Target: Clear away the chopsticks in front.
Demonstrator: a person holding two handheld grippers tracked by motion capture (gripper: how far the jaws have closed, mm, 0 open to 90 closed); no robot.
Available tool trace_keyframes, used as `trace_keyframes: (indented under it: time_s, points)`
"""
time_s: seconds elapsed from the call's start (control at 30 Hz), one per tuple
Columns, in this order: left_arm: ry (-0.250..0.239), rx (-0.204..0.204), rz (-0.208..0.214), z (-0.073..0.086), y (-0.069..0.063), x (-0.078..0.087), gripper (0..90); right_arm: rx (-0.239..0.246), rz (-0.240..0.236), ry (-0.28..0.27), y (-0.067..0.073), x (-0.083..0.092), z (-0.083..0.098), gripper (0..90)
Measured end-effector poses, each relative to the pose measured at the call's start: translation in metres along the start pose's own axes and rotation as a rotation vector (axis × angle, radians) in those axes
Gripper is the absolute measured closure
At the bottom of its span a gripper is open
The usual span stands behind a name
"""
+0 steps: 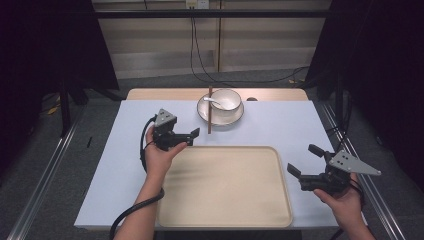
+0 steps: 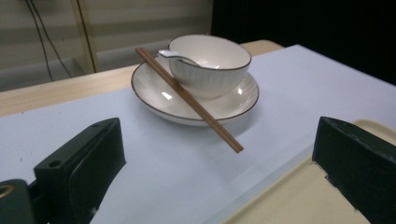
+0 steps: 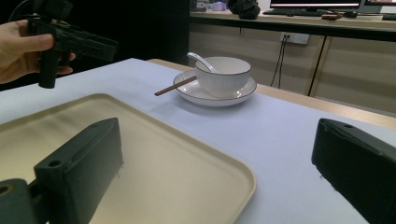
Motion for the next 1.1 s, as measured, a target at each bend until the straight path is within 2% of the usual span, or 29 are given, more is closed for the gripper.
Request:
trace_keyframes:
  time_s: [0.17, 0.23, 0.33, 0.4, 0.47, 0.63, 0.73, 0.77, 0.93, 1.0, 1.03, 1.07, 1.1]
  points:
    - [0.018, 0.029, -0.028, -0.001, 0.004, -0.017, 2.9, 0.002, -0.001, 0.0, 0.001, 0.002, 0.001, 1.4]
    - [0.039, 0.032, -0.054, -0.001, 0.006, -0.023, 3.3, -0.002, -0.004, -0.003, 0.001, 0.002, 0.001, 1.4]
    - [0.076, 0.012, -0.087, 0.0, 0.008, -0.032, 4.1, -0.002, -0.005, -0.006, 0.001, 0.002, 0.0, 1.6]
    - [0.088, 0.036, -0.113, 0.001, 0.01, -0.039, 4.1, -0.002, -0.006, -0.002, 0.001, 0.002, 0.001, 1.7]
    - [0.096, 0.039, -0.134, 0.001, 0.012, -0.045, 4.5, 0.004, -0.003, -0.004, 0.0, 0.004, 0.001, 1.8]
    - [0.137, 0.07, -0.167, 0.0, 0.015, -0.064, 12.4, -0.006, 0.004, -0.01, -0.001, 0.005, 0.0, 2.0]
    - [0.142, 0.074, -0.166, -0.001, 0.014, -0.07, 16.3, -0.005, -0.002, -0.009, -0.001, 0.006, 0.0, 2.0]
    - [0.153, 0.07, -0.168, -0.001, 0.014, -0.073, 19.6, -0.005, -0.003, -0.006, -0.001, 0.006, 0.001, 2.0]
    - [0.209, 0.054, -0.187, 0.004, 0.011, -0.084, 23.5, -0.008, 0.003, -0.005, -0.003, 0.007, 0.001, 2.0]
    - [0.214, 0.048, -0.191, 0.007, 0.009, -0.087, 27.3, -0.016, 0.001, -0.005, -0.003, 0.008, 0.001, 2.0]
    - [0.195, 0.067, -0.193, 0.008, 0.007, -0.09, 27.3, -0.016, 0.001, -0.005, -0.003, 0.008, 0.001, 2.0]
    - [0.207, 0.052, -0.188, 0.008, 0.008, -0.09, 28.5, -0.015, -0.001, -0.006, -0.003, 0.008, 0.001, 2.0]
    - [0.193, 0.063, -0.181, 0.008, 0.007, -0.092, 29.1, -0.014, 0.001, -0.006, -0.004, 0.008, 0.001, 2.0]
Point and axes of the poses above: each handheld gripper's, and its own axes: x roughly backward along the jaws, z roughly out of its underside, y roughly to its left, the point moved 4 cm from there along -x, roughly forward along the jaws
